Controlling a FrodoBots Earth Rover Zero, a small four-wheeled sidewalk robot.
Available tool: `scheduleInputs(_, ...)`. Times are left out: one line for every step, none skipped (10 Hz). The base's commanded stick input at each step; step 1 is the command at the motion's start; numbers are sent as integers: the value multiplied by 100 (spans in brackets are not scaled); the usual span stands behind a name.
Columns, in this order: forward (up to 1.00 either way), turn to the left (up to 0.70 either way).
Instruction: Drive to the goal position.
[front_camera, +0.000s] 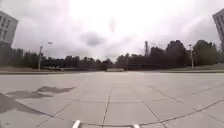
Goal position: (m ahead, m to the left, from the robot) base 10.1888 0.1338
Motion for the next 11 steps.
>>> scheduleInputs(70, 0)
scheduleInputs(70, 0)
scheduleInputs(70, 0)
scheduleInputs(70, 0)
scheduleInputs(70, 0)
scheduleInputs(70, 0)
scheduleInputs(70, 0)
scheduleInputs(70, 0)
scheduleInputs(70, -30)
scheduleInputs(70, -32)
scheduleInputs(70, -19)
